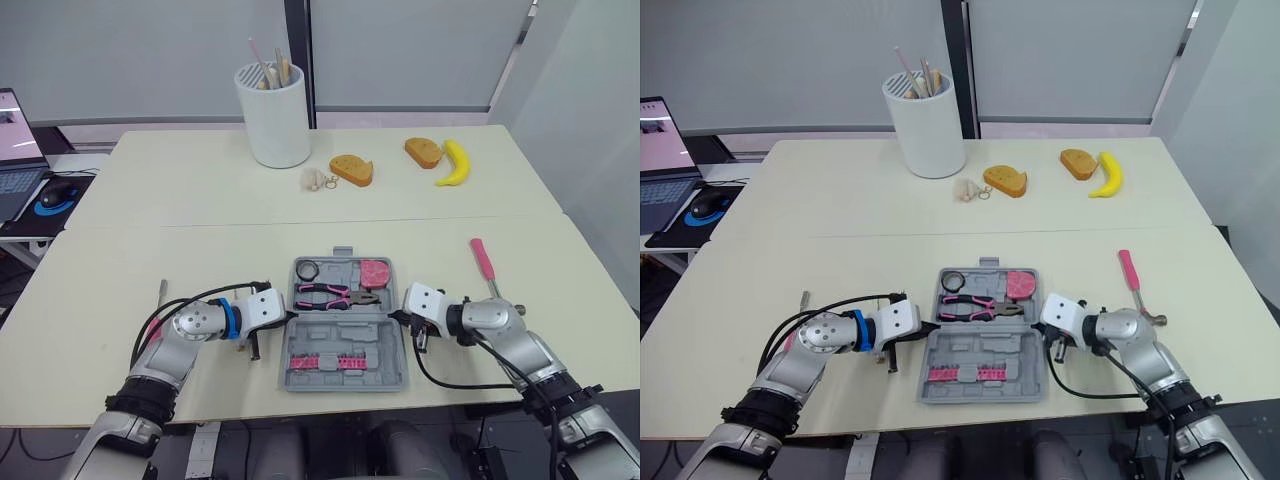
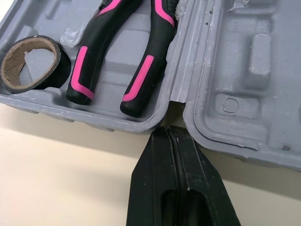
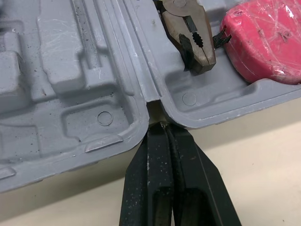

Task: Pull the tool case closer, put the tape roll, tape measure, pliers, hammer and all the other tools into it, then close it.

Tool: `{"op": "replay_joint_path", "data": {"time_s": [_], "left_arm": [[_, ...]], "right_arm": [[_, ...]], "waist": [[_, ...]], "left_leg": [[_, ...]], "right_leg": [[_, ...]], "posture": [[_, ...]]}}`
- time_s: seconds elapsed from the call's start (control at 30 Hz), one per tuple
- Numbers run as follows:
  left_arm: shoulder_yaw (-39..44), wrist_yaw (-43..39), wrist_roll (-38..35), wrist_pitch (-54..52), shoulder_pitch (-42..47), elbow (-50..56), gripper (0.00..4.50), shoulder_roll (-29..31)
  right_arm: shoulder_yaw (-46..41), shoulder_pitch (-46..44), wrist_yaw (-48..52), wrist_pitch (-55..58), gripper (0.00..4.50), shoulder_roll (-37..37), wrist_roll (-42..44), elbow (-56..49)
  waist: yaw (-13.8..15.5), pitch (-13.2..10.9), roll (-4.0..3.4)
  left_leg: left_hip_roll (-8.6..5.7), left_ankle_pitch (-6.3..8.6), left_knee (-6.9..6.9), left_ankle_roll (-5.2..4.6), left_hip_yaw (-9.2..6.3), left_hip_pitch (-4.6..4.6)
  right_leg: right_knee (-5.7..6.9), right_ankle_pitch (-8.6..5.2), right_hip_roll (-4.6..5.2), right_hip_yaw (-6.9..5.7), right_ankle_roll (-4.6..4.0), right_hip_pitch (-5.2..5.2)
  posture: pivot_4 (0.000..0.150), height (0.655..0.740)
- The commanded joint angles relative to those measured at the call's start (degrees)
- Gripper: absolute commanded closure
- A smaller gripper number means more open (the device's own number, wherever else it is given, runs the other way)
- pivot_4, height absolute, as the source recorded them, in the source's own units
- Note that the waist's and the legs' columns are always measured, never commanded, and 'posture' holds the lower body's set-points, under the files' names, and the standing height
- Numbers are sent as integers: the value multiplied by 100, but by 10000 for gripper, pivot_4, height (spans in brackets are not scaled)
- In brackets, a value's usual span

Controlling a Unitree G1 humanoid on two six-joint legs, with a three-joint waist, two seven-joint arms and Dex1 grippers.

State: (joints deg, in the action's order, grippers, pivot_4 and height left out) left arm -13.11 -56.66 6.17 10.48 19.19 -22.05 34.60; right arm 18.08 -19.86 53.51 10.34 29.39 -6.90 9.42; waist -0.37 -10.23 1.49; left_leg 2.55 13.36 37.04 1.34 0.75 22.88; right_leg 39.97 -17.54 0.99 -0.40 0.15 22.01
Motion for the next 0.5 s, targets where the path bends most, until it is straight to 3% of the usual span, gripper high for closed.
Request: {"op": "replay_joint_path", "data": {"time_s": [0.03,0.5], "left_arm": [[-164,77,116,25,18,-43,44938,-102],[93,-260,-149,45,12,-25,44938,319]], "right_arm": [[102,-165,51,-265,45000,-154,91,-245],[-153,-20,134,244,45000,299,44,-543]], "waist": [[0,0,0],[-13,0,0]], "left_leg": [[0,0,0,0,0,0],[2,0,-2,0,0,4]], "right_leg": [[0,0,0,0,0,0],[-1,0,0,0,0,4]], "posture": [[1500,7303],[1500,7303]]}}
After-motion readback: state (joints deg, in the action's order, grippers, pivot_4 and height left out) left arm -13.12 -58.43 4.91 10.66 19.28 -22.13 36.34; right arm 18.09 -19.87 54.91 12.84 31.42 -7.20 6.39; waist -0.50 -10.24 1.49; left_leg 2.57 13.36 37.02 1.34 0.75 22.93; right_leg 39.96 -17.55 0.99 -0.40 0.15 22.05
